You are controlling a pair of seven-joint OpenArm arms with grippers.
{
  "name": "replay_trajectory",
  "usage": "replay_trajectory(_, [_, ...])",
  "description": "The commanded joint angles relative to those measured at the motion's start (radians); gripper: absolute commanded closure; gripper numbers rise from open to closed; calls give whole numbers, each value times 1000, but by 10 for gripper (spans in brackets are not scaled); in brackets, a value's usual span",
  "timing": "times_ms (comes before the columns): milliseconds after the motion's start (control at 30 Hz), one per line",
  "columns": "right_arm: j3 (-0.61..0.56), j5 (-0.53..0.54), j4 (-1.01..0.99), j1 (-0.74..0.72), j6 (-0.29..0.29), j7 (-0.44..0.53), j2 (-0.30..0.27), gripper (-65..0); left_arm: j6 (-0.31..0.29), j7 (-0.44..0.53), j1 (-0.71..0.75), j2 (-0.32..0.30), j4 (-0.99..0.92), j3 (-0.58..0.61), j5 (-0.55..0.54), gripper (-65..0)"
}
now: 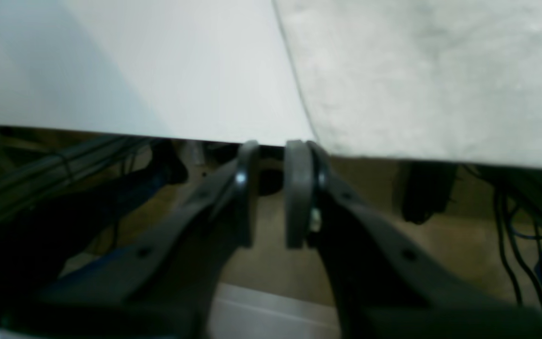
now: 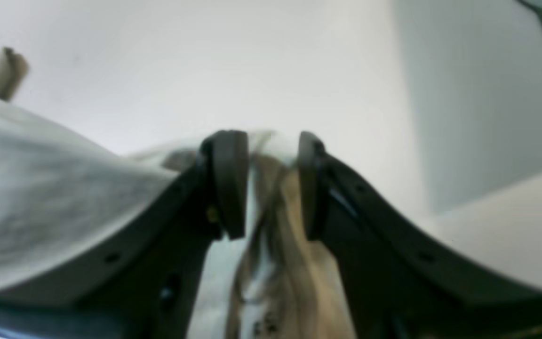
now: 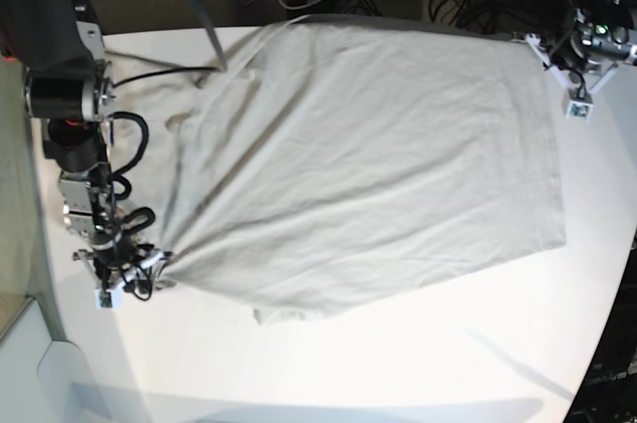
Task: Layout the t-shirt on the table in an organized manner, then fold the t-shirt properly
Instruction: 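Grasp the shirt hem corners with both grippers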
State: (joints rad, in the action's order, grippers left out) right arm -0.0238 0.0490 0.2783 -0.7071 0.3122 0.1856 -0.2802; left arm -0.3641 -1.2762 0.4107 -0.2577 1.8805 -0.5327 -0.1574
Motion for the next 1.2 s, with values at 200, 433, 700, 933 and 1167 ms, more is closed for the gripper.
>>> replay_trajectory(200, [75,7,16,14,-15,24,-7,-198,1,14,-2,19,9,-5,8,-168])
replay_trajectory(433, [75,9,16,59,-15,24,-7,-198,1,16,-37,38,9,32,11,-408])
replay_trajectory(700, [75,9,16,88,-15,28,-7,-198,6,19,-63,38,-91,92,14,-416])
replay_trajectory(933, [75,9,16,91,-15,28,-27,-198,4,88,-80,36,-184,93,14,-405])
replay_trajectory(1167, [75,9,16,91,-15,27,-35,-198,4,157,-215,28,-404,92,15,-41])
